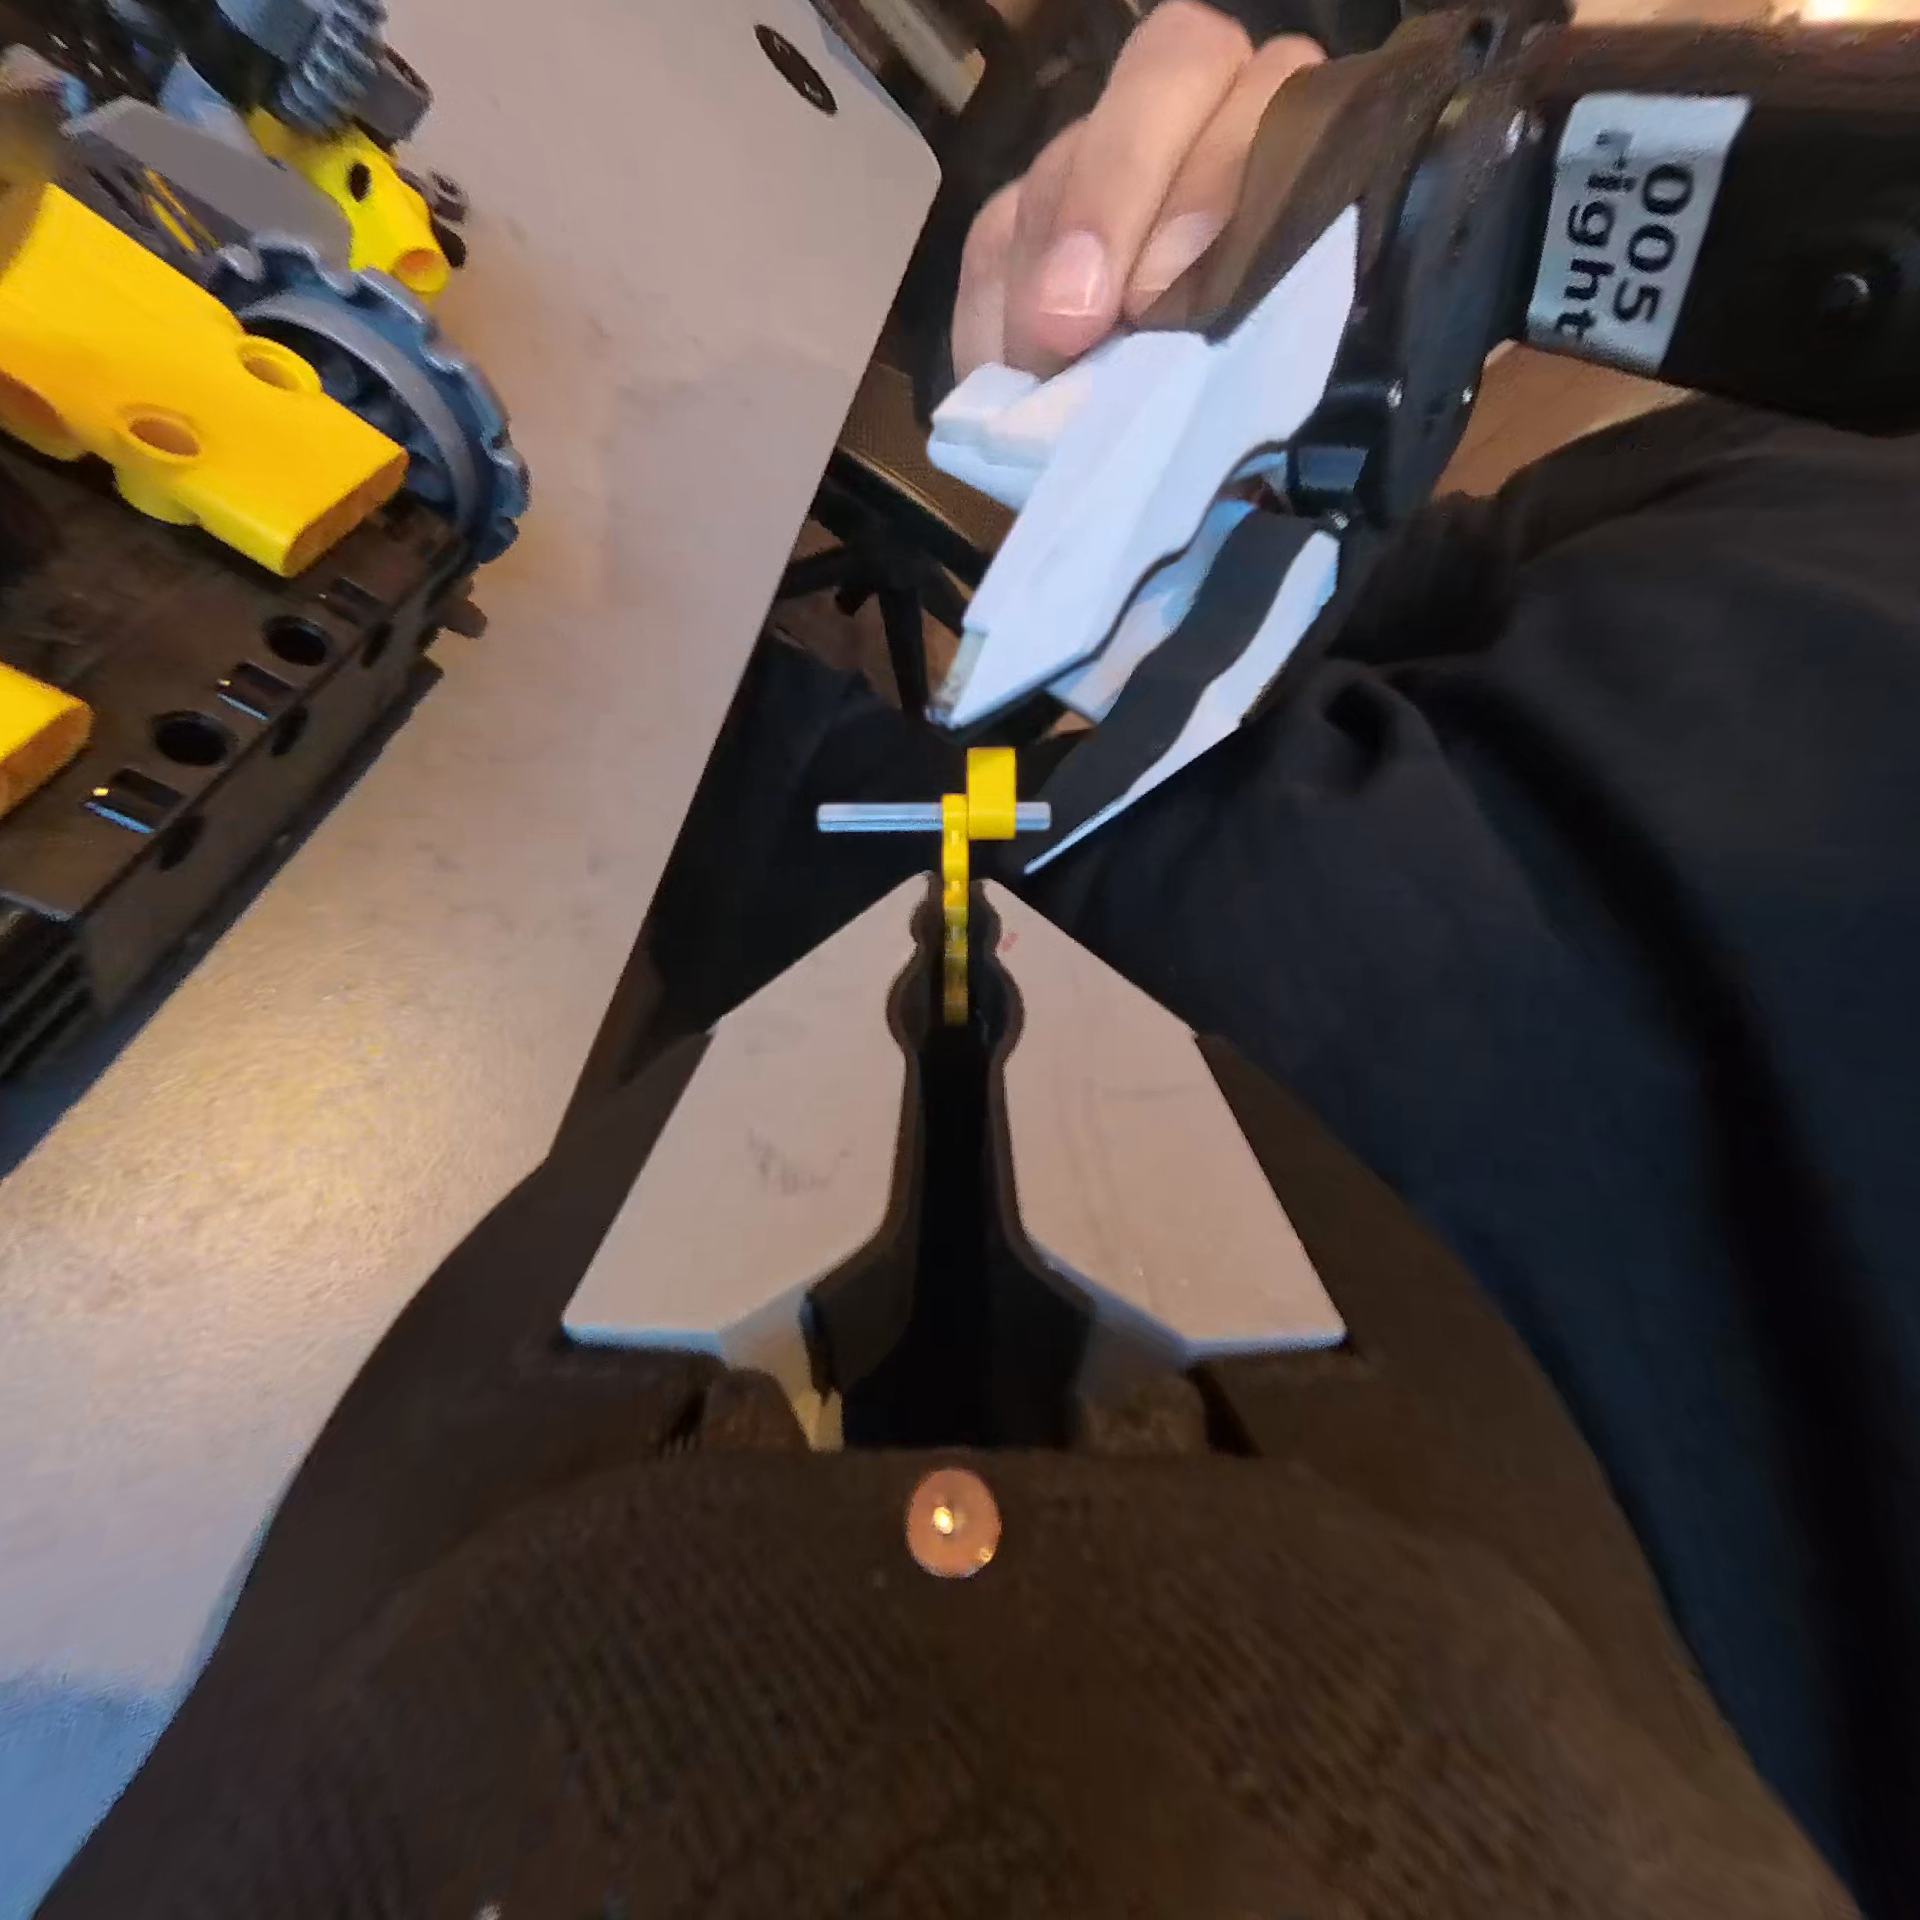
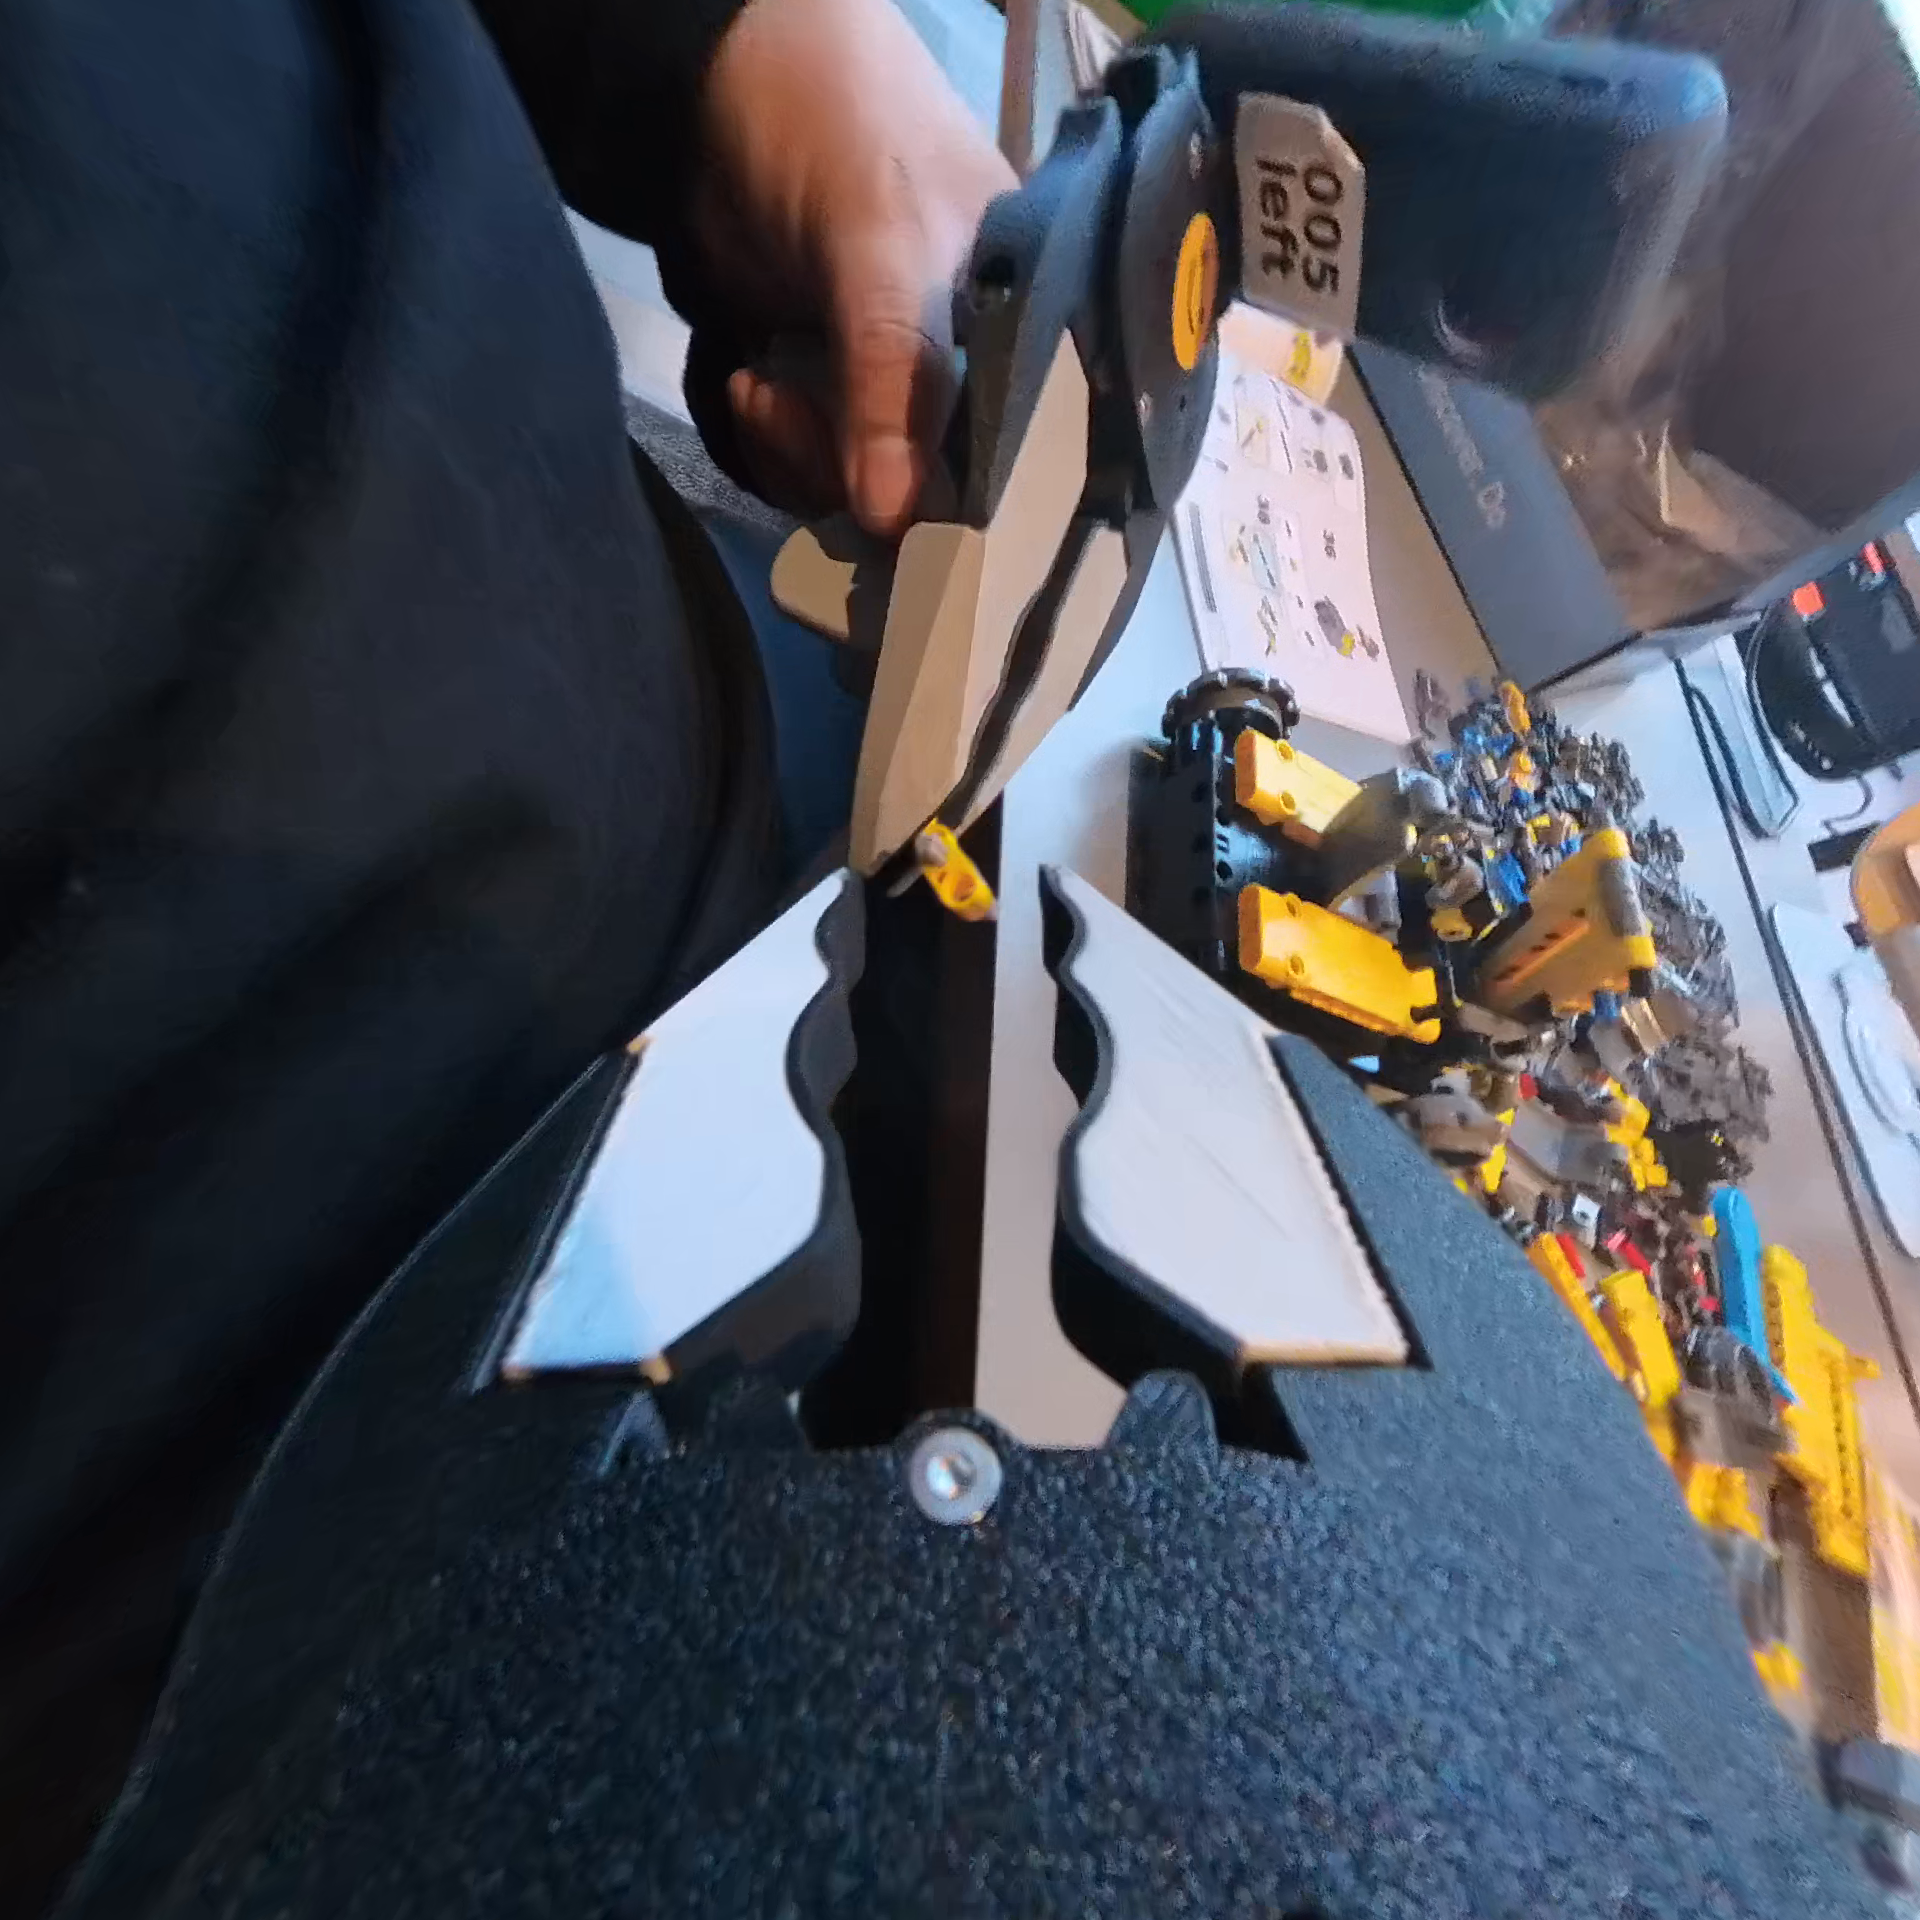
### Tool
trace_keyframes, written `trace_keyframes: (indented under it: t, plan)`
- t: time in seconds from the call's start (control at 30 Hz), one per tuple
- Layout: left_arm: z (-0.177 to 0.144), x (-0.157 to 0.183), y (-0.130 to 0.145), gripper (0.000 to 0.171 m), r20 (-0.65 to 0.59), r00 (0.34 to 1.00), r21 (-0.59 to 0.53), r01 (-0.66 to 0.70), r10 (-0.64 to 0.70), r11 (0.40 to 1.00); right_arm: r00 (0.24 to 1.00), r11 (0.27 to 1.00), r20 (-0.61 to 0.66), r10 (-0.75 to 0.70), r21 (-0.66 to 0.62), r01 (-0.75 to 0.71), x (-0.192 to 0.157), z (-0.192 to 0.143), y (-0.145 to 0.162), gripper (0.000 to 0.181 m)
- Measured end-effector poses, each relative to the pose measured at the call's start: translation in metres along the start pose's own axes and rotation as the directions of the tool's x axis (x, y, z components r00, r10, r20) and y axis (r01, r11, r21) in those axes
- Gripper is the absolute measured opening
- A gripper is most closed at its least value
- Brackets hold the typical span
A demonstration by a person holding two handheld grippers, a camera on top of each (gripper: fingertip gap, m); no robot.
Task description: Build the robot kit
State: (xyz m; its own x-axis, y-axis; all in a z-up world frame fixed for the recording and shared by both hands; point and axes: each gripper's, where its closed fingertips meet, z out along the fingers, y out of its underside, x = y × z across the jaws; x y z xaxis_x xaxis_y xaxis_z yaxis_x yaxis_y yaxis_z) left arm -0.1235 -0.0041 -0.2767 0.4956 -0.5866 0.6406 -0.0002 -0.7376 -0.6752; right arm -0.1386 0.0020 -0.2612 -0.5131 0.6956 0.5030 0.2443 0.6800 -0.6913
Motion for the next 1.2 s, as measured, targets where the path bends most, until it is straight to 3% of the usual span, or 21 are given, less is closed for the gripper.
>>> trace_keyframes:
  t: [0.1, 0.23, 0.37, 0.53, 0.63, 0.7, 0.8, 0.97, 1.1, 1.2]
  plan:
    - [0.002, 0.001, 0.002, 0.000, -0.011, 1.000, -0.030, 0.009, -0.010, 1.000, 0.996, 0.998, 0.058, -0.061, 0.012, 0.060, -0.007, 0.000, -0.005, 0.010]
    - [0.001, -0.001, 0.003, 0.002, 0.003, 1.000, -0.054, -0.002, 0.002, 0.999, 0.995, 0.998, 0.084, -0.055, -0.003, 0.055, -0.006, 0.003, -0.001, 0.009]
    - [-0.002, 0.010, -0.001, 0.001, -0.090, 0.996, -0.043, 0.020, -0.024, 0.999, 0.995, 0.999, 0.095, -0.034, 0.002, 0.034, -0.004, 0.001, 0.000, 0.014]
    - [-0.002, 0.008, -0.002, 0.001, -0.097, 0.994, -0.037, 0.038, -0.041, 0.999, 0.995, 0.999, 0.099, -0.026, 0.024, 0.024, -0.002, -0.003, -0.004, 0.011]
    - [-0.001, 0.008, -0.002, 0.001, -0.093, 0.995, -0.040, 0.042, -0.045, 0.998, 0.992, 0.999, 0.129, 0.010, 0.036, -0.014, -0.006, -0.002, -0.005, 0.022]
    - [0.000, 0.007, -0.002, 0.001, -0.085, 0.995, -0.043, 0.043, -0.047, 0.998, 0.993, 0.999, 0.117, -0.014, 0.034, 0.010, -0.006, -0.001, -0.003, 0.010]
    - [-0.001, 0.001, -0.006, 0.003, -0.032, 0.999, -0.023, 0.022, -0.023, 0.999, 0.994, 0.999, 0.102, 0.029, 0.011, -0.030, -0.002, 0.001, 0.003, 0.009]
    - [-0.007, -0.009, -0.018, 0.020, 0.155, 0.976, -0.025, -0.150, 0.152, 0.988, 0.984, 0.986, 0.072, 0.164, 0.021, -0.166, 0.014, -0.003, 0.009, 0.008]
    - [-0.009, -0.016, -0.031, 0.018, 0.315, 0.869, -0.111, -0.364, 0.381, 0.925, 0.939, 0.946, 0.120, 0.321, 0.004, -0.324, 0.020, -0.003, 0.016, 0.007]
    - [-0.008, -0.025, -0.034, 0.012, 0.360, 0.809, -0.178, -0.429, 0.465, 0.885, 0.917, 0.924, 0.130, 0.376, 0.017, -0.381, 0.025, -0.005, 0.017, 0.007]
